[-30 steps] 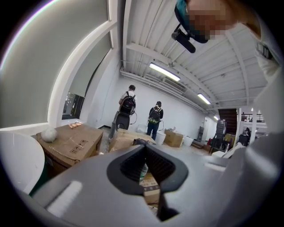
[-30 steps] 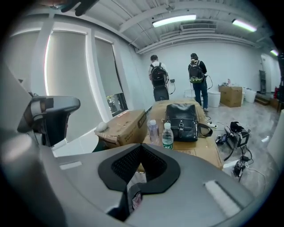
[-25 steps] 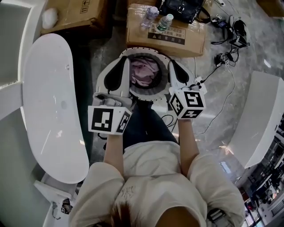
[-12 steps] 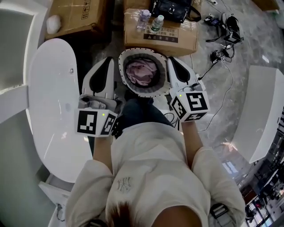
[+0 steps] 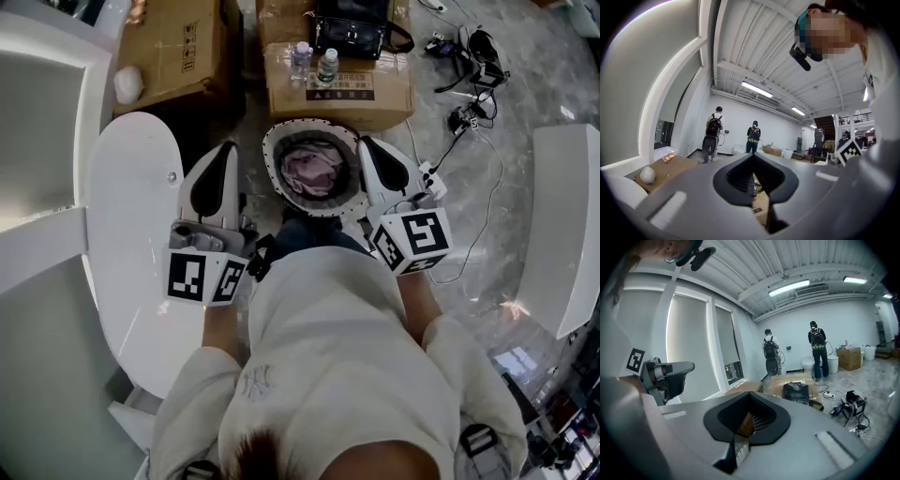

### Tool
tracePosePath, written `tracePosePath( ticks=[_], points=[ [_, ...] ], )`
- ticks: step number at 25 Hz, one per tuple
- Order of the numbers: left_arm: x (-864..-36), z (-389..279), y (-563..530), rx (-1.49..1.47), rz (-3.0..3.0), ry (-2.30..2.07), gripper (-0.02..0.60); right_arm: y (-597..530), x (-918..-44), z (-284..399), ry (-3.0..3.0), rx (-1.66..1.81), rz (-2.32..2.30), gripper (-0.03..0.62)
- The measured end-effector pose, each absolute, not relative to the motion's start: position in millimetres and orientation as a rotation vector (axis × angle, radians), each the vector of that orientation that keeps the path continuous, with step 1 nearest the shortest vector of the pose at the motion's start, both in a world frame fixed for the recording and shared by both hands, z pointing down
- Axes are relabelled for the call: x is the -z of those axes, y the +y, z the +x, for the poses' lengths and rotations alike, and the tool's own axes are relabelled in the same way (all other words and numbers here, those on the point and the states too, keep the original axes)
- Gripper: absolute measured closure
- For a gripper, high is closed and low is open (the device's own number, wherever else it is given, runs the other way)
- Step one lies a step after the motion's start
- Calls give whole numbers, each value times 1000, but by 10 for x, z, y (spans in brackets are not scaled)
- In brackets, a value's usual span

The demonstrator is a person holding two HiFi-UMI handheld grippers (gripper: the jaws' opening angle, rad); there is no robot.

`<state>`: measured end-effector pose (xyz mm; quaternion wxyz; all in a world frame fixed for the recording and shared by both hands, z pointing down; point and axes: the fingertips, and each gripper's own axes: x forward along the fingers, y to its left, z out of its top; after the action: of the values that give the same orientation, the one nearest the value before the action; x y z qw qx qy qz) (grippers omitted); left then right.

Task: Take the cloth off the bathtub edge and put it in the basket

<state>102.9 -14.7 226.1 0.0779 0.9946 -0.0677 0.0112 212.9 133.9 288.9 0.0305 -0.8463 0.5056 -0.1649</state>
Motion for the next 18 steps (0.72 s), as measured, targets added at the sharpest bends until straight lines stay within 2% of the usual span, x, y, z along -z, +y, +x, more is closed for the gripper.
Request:
tracePosePath(
  ticks=[18],
  points=[
    [-1997, 820, 86, 52, 2979, -203, 532, 1457, -2550, 1749, 1612, 425, -2562, 597]
  ],
)
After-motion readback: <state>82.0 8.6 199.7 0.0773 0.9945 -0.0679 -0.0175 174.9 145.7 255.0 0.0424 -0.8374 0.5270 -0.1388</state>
